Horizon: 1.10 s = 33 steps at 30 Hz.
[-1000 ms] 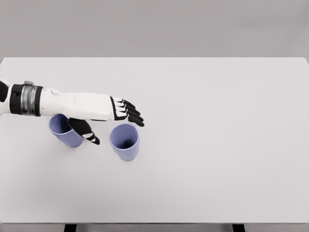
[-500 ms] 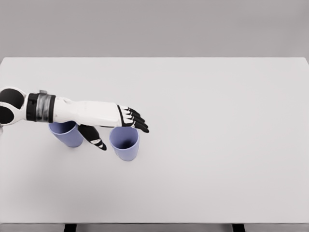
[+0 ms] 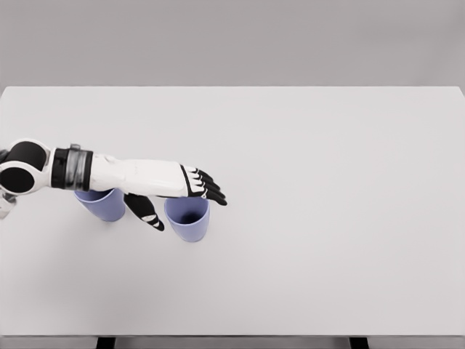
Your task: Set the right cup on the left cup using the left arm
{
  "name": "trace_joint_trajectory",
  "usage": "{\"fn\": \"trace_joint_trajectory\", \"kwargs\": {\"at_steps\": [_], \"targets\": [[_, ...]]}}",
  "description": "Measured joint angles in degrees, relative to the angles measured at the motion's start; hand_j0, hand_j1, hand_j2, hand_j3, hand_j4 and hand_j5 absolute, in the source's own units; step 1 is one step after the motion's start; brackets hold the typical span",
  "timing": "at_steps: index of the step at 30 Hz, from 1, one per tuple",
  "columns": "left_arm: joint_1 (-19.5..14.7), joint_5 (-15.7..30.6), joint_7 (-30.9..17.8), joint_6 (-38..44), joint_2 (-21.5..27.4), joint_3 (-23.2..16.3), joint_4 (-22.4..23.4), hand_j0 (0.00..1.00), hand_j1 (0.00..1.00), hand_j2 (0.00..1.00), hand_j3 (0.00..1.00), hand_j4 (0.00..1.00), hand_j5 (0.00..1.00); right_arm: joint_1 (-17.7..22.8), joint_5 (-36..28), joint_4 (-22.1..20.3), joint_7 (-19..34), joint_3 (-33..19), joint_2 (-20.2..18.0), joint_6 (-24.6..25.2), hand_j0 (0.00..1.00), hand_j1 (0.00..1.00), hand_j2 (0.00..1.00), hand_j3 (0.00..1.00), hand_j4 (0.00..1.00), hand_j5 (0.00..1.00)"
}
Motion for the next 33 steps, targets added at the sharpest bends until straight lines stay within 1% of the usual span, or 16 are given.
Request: {"fn": "trace_joint_trajectory", "kwargs": {"at_steps": [1, 2, 3, 6, 7, 9, 12, 14, 19, 23, 25, 26, 29, 33], "targets": [[0.1, -0.1, 0.0, 0.0, 0.0, 0.0, 0.0, 0.96, 0.96, 0.96, 0.96, 0.96, 0.96, 0.1, 0.0, 0.0, 0.0, 0.0, 0.0, 0.0, 1.00, 1.00, 1.00, 1.00, 1.00, 1.00], [0.2, -0.1, 0.0, 0.0, -0.1, 0.0, 0.1, 0.86, 0.86, 0.86, 0.86, 0.86, 0.86, 0.0, 0.0, 0.0, 0.0, 0.0, 0.0, 0.0, 1.00, 1.00, 1.00, 1.00, 1.00, 1.00], [0.2, -0.1, 0.0, 0.0, -0.1, 0.1, 0.1, 0.79, 0.79, 0.79, 0.79, 0.79, 0.79, 0.0, 0.0, 0.0, 0.0, 0.0, 0.0, 0.0, 1.00, 1.00, 1.00, 1.00, 1.00, 1.00], [1.0, -0.2, 0.0, 0.0, -0.1, 0.2, 0.1, 0.62, 0.62, 0.62, 0.62, 0.62, 0.62, 0.0, 0.0, 0.0, 0.0, 0.0, 0.0, 0.0, 1.00, 1.00, 1.00, 1.00, 1.00, 1.00], [1.0, -0.2, 0.0, 0.0, -0.1, 0.4, 0.1, 0.58, 0.58, 0.58, 0.58, 0.58, 0.58, 0.1, 0.0, 0.0, 0.0, 0.0, 0.0, 0.0, 1.00, 1.00, 1.00, 1.00, 1.00, 1.00], [1.1, -0.6, 0.0, 0.0, -0.1, 0.7, 0.1, 0.55, 0.55, 0.55, 0.55, 0.55, 0.55, 0.1, 0.0, 0.0, 0.0, 0.0, 0.0, 0.0, 1.00, 1.00, 1.00, 1.00, 1.00, 1.00], [1.5, -0.8, 0.0, 0.0, 0.1, 1.1, 0.0, 0.51, 0.51, 0.51, 0.51, 0.51, 0.51, 0.1, 0.0, 0.0, 0.0, 0.0, 0.0, 0.0, 1.00, 1.00, 1.00, 1.00, 1.00, 1.00], [2.2, -0.7, 0.0, 0.0, 0.3, 2.7, -0.5, 0.51, 0.51, 0.51, 0.51, 0.51, 0.51, 0.0, 0.0, 0.0, 0.0, 0.0, 0.0, 0.0, 1.00, 1.00, 1.00, 1.00, 1.00, 1.00], [1.9, 1.4, 0.0, 0.0, 2.4, 6.1, -2.8, 0.51, 0.51, 0.51, 0.51, 0.51, 0.51, 0.0, 0.0, 0.0, 0.0, 0.0, 0.0, 0.0, 1.00, 1.00, 1.00, 1.00, 1.00, 1.00], [1.2, 4.9, 0.0, 0.0, 7.1, 8.7, -5.7, 0.49, 0.49, 0.49, 0.49, 0.49, 0.49, 0.0, 0.0, 0.0, 0.0, 0.0, 0.0, 0.0, 1.00, 1.00, 1.00, 1.00, 1.00, 1.00], [0.5, 6.7, 0.0, 0.0, 9.4, 9.8, -6.9, 0.49, 0.49, 0.49, 0.49, 0.49, 0.49, 0.0, 0.0, 0.0, 0.0, 0.0, 0.0, 0.0, 1.00, 1.00, 1.00, 1.00, 1.00, 1.00], [-0.4, 7.5, 0.0, 0.0, 10.4, 10.2, -7.4, 0.49, 0.49, 0.49, 0.49, 0.49, 0.49, 0.0, 0.0, 0.0, 0.0, 0.0, 0.0, 0.0, 1.00, 1.00, 1.00, 1.00, 1.00, 1.00], [-2.8, 9.9, 0.0, 0.0, 13.3, 10.8, -8.3, 0.49, 0.49, 0.49, 0.49, 0.49, 0.49, 0.0, 0.0, 0.0, 0.0, 0.0, 0.0, 0.0, 1.00, 1.00, 1.00, 1.00, 1.00, 1.00], [-4.1, 12.3, 0.0, -0.1, 17.4, 12.1, -8.7, 0.50, 0.50, 0.50, 0.50, 0.50, 0.50, 0.0, 0.0, 0.0, 0.0, 0.0, 0.0, 0.0, 1.00, 1.00, 1.00, 1.00, 1.00, 1.00]]}}
